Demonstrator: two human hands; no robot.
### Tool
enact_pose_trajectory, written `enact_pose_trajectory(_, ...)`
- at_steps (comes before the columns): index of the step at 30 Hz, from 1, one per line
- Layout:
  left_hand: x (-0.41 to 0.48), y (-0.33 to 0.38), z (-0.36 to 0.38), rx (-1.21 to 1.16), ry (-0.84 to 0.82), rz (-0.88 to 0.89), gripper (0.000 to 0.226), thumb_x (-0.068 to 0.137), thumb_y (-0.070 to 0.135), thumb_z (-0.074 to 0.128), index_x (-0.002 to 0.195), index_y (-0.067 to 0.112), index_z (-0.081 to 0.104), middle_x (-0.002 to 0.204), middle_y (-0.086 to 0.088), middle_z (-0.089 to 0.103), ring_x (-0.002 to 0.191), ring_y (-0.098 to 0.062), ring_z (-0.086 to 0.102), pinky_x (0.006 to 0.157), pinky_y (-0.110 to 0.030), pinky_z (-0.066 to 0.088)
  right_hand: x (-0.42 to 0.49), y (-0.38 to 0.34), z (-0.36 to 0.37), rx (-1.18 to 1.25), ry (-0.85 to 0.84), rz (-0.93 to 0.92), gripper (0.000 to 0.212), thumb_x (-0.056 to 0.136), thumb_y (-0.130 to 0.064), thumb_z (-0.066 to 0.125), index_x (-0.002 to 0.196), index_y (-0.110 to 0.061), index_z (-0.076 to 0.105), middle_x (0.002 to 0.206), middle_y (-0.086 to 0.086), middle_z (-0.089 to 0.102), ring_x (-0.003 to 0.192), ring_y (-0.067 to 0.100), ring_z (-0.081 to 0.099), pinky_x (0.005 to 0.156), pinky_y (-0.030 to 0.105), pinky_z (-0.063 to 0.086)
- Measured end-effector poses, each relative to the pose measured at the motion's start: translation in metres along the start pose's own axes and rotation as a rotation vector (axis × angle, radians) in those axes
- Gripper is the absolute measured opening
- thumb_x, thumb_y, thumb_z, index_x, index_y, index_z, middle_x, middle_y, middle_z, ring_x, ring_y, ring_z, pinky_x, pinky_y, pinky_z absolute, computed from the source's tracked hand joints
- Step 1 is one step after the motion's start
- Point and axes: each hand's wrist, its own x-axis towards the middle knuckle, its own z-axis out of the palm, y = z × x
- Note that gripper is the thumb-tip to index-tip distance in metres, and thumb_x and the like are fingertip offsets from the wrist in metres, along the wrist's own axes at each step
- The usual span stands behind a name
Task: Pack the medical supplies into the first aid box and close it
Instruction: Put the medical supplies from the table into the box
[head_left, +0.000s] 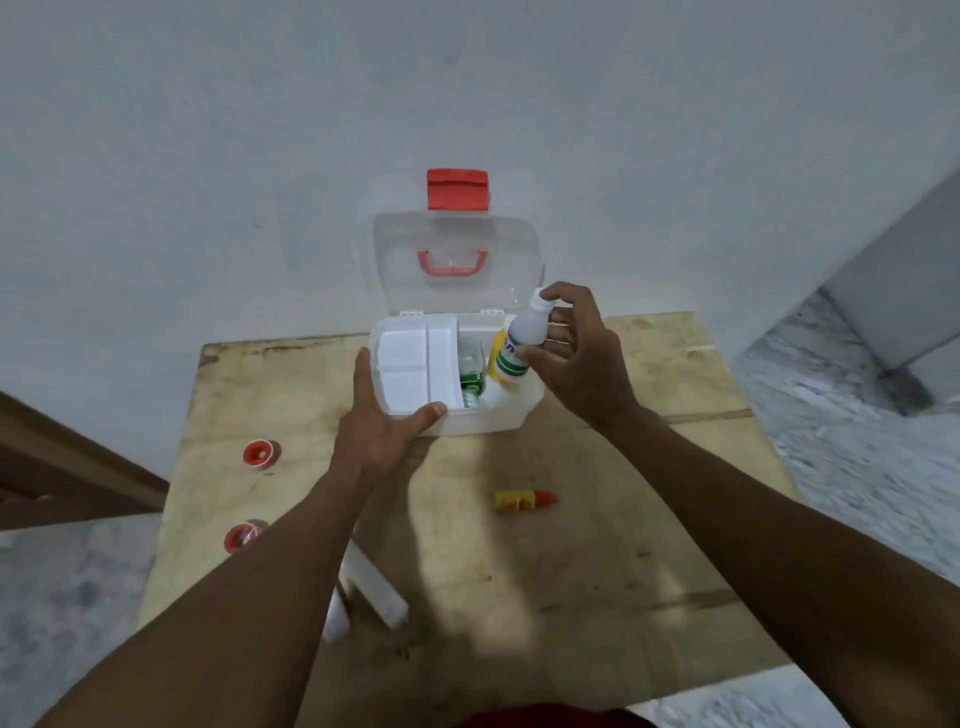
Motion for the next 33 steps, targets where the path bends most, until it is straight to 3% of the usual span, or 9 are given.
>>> enact_pose_trajectory(3,0.001,-0.002,0.000,-0.005,-0.003,-0.002,0.105,0.072,0.045,0.083,0.151,0.033,0.015,0.138,0.004,0.049,0.118,-0.026,0.052,0.096,-0.043,0.049,-0.001,0.010,0.008,-0.050,-0.050,-0.016,0.057,0.074,-0.005,0.078,0.116,-0.026,0.045,0.104,-0.001,0.065,0.093,0.019,0.070,0.083,0.030,0.060)
enact_pose_trajectory(7,0.003,-0.003,0.000,-0.016,-0.008,0.004,0.102,0.072,0.044,0.083,0.149,0.033,0.018,0.132,0.008,0.049,0.114,-0.021,0.052,0.088,-0.036,0.048,-0.002,0.025,0.013,-0.167,-0.116,-0.061,0.058,0.073,-0.007,0.079,0.117,-0.025,0.045,0.113,-0.012,0.061,0.096,0.016,0.067,0.087,0.022,0.054)
enact_pose_trajectory(11,0.001,-0.001,0.000,-0.031,-0.010,0.018,0.101,0.070,0.046,0.082,0.148,0.031,0.020,0.133,0.010,0.049,0.114,-0.017,0.052,0.079,-0.025,0.046,-0.001,0.039,0.015,-0.275,-0.172,-0.073,0.056,0.074,-0.014,0.076,0.113,-0.032,0.040,0.110,0.003,0.068,0.093,0.026,0.066,0.078,0.041,0.055)
enact_pose_trajectory(13,0.000,0.001,-0.001,-0.044,-0.014,0.008,0.103,0.069,0.047,0.081,0.149,0.033,0.019,0.135,0.011,0.049,0.115,-0.016,0.051,0.084,-0.028,0.047,0.000,0.044,0.015,-0.292,-0.176,-0.078,0.054,0.074,-0.017,0.075,0.112,-0.032,0.041,0.107,0.006,0.068,0.090,0.029,0.065,0.076,0.044,0.054)
enact_pose_trajectory(16,-0.001,0.002,-0.001,-0.041,-0.013,-0.001,0.103,0.068,0.049,0.080,0.149,0.035,0.019,0.136,0.012,0.048,0.118,-0.016,0.051,0.094,-0.038,0.049,0.002,0.047,0.017,-0.352,-0.166,-0.115,0.054,0.072,-0.017,0.076,0.111,-0.032,0.042,0.097,0.005,0.068,0.085,0.030,0.062,0.075,0.044,0.051)
enact_pose_trajectory(19,0.000,0.003,-0.002,-0.030,-0.015,0.001,0.101,0.067,0.051,0.080,0.148,0.036,0.021,0.133,0.014,0.050,0.117,-0.014,0.053,0.095,-0.041,0.051,0.001,0.047,0.020,-0.393,-0.168,-0.120,0.055,0.070,-0.015,0.077,0.108,-0.033,0.043,0.092,0.004,0.069,0.084,0.030,0.058,0.075,0.042,0.047)
enact_pose_trajectory(26,-0.001,0.006,-0.001,-0.055,-0.005,0.030,0.094,0.069,0.048,0.080,0.145,0.037,0.025,0.132,0.016,0.049,0.115,-0.002,0.051,0.086,-0.024,0.049,0.004,0.044,0.026,-0.472,-0.239,-0.049,0.055,0.070,-0.009,0.074,0.107,-0.032,0.042,0.096,0.006,0.069,0.087,0.034,0.055,0.075,0.043,0.047)
enact_pose_trajectory(29,-0.002,0.007,-0.001,-0.064,-0.009,0.043,0.092,0.069,0.047,0.080,0.144,0.035,0.026,0.131,0.016,0.049,0.115,-0.003,0.051,0.084,-0.022,0.049,0.007,0.037,0.024,-0.551,-0.274,-0.057,0.044,0.075,-0.010,0.071,0.115,-0.021,0.055,0.104,0.009,0.068,0.095,0.036,0.055,0.079,0.044,0.045)
enact_pose_trajectory(33,-0.002,0.007,0.000,-0.065,-0.015,0.042,0.093,0.068,0.047,0.080,0.143,0.034,0.026,0.125,0.019,0.048,0.113,0.002,0.050,0.081,-0.023,0.051,0.008,0.028,0.021,-0.661,-0.283,-0.075,0.031,0.083,-0.025,0.068,0.110,-0.018,0.053,0.100,0.008,0.068,0.096,0.034,0.055,0.080,0.043,0.044)
